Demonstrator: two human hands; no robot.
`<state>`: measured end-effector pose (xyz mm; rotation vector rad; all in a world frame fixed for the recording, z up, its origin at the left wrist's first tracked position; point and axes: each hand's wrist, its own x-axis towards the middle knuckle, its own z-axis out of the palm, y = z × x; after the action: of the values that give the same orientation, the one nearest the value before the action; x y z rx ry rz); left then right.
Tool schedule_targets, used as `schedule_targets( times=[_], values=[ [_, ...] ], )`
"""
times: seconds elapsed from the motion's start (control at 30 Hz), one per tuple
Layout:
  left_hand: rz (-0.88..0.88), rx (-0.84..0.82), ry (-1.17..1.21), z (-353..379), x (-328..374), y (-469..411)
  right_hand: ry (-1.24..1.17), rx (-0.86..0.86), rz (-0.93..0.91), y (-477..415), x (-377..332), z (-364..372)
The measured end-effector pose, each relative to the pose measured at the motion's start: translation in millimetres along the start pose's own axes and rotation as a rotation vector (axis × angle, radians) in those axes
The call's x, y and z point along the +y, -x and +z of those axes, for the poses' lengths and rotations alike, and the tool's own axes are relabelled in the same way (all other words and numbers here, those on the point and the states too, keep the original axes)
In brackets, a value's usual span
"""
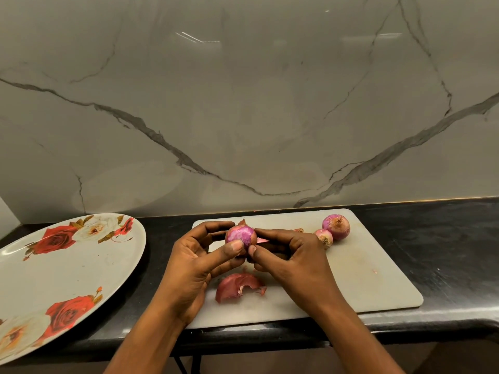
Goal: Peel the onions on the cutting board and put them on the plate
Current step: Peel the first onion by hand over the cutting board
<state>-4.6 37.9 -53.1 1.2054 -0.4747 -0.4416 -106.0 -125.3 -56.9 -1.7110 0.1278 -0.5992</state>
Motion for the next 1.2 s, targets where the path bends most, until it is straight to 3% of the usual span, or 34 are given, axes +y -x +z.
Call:
schedule_targets(
  times=[0.83,1.2],
  values=[
    [-0.039,-0.031,0.037,0.3,4.0,3.3,-0.058,-0.002,0.041,-0.3,-4.2,-3.4],
    [0.001,0.006,0.013,-1.7,-1.8,0.4,0.100,0.065,-0.058,4.9,-1.8,0.6]
  ],
)
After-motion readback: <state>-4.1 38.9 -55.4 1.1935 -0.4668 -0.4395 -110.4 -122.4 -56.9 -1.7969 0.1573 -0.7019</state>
